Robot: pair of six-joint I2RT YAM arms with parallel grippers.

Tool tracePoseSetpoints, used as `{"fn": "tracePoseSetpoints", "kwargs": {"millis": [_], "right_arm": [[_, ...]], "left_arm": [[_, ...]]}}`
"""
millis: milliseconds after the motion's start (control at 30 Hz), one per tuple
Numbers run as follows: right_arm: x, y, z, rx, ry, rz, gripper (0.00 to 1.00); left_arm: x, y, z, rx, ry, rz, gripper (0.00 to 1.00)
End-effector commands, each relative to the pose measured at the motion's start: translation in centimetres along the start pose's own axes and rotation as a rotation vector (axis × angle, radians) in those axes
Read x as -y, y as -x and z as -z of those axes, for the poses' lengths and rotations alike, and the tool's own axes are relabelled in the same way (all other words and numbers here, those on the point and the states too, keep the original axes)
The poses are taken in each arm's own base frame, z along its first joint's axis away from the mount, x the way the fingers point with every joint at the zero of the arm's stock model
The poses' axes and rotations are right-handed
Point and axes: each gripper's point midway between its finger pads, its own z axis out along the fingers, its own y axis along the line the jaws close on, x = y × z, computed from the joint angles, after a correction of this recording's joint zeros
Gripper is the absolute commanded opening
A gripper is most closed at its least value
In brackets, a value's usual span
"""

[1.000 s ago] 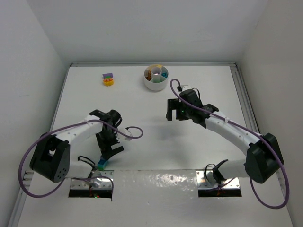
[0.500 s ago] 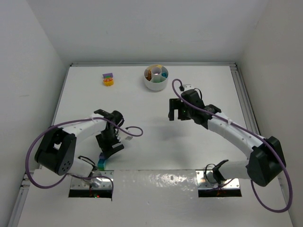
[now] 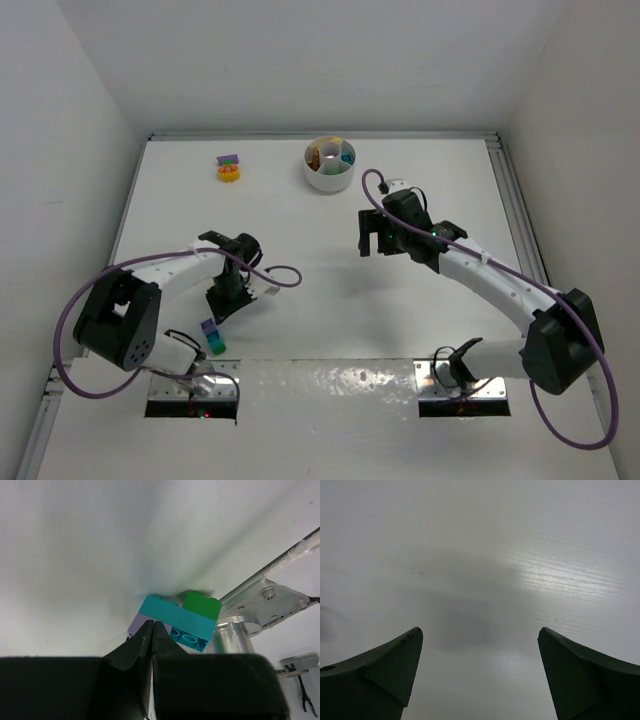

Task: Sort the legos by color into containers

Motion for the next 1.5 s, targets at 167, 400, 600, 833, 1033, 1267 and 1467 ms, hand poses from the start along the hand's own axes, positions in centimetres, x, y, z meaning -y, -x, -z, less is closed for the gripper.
{"fn": "tracePoseSetpoints", "kwargs": {"millis": [167, 400, 600, 833, 1033, 1267, 1467], "right_arm": [[-0.3, 2.7, 1.7, 0.090, 0.004, 0.011, 0.95], [-0.1, 3.2, 2.0, 0.116, -0.002, 0.020, 0.96], [0.1, 2.9, 2.1, 0.103, -0.010, 0.030, 0.96], [-0.1, 2.8, 1.8, 0.109, 0.004, 0.026, 0.96], [0.1, 2.5, 1.8, 0.101, -0.006, 0.029, 0.96], [0.5, 2.3, 1.8, 0.096, -0.024, 0.037, 0.96], [0.6, 2.5, 1.7, 0.104, -0.032, 0.040, 0.96]], "left_arm": [[-2.4, 3.5, 2.5, 0.120, 0.106, -0.015, 0.00], [-3.4, 4.5, 4.0, 0.146, 0.143, -0.022, 0.00], [-0.1, -0.3, 2.7, -0.076, -0.051, -0.130, 0.74], [-3.7, -0.5, 3.5, 0.011, 0.200, -0.447, 0.96], [-3.4, -0.9, 2.0, -0.036, 0.135, -0.551, 0.87], [-1.8, -0.9, 1.6, -0.024, 0.028, -0.578, 0.87], [-1.3, -0.1, 0.8, 0.013, -0.001, -0.562, 0.88]]}}
